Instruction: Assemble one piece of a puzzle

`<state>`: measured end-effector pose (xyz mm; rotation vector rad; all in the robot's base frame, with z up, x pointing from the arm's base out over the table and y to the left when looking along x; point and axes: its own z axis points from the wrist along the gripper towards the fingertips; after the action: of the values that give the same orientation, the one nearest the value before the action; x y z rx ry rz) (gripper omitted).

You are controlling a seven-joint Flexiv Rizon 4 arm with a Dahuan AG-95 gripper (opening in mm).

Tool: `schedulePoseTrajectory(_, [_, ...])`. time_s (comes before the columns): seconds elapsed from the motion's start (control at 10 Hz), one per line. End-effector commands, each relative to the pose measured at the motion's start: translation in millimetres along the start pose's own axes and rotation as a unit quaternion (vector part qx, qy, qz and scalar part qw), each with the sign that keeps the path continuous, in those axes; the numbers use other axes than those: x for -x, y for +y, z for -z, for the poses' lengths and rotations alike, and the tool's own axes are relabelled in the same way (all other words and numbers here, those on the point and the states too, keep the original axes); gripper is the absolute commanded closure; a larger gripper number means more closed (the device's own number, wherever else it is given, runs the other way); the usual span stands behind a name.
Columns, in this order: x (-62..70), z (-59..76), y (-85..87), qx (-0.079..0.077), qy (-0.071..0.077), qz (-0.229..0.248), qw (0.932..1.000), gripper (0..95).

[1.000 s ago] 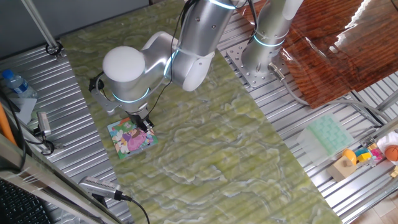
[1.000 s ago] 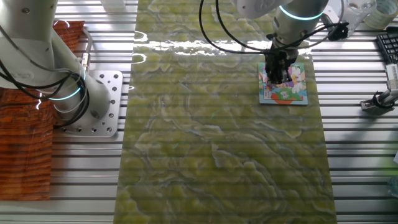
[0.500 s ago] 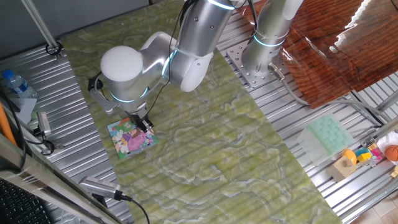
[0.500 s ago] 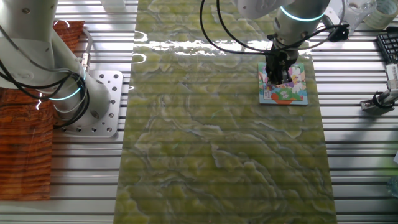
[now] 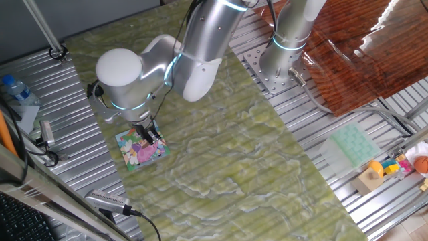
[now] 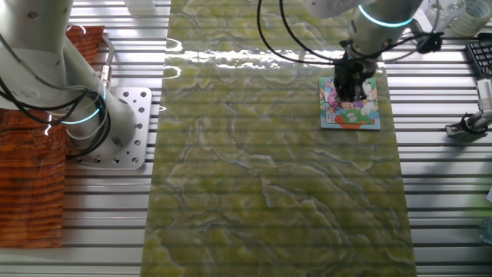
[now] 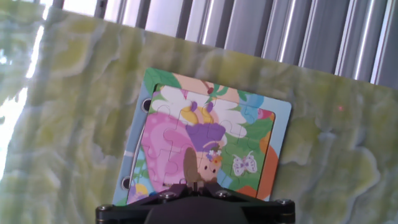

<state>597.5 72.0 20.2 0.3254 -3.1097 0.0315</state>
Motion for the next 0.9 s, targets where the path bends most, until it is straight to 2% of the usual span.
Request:
schedulePoseTrajectory(0.1, [-2.1, 1.5, 1.0, 0.006, 0.000, -0.006, 1.0000, 95.0])
schedulePoseTrajectory(0.5, [-1.5, 3.8, 2.1, 0.022, 0.002, -0.027, 0.9994, 95.0])
schedulePoseTrajectory(0.7, [-0.9, 5.9, 3.6, 0.022, 0.009, -0.035, 0.9991, 95.0])
schedulePoseTrajectory(0.9, [-4.3, 4.8, 2.9, 0.020, 0.008, -0.031, 0.9993, 95.0])
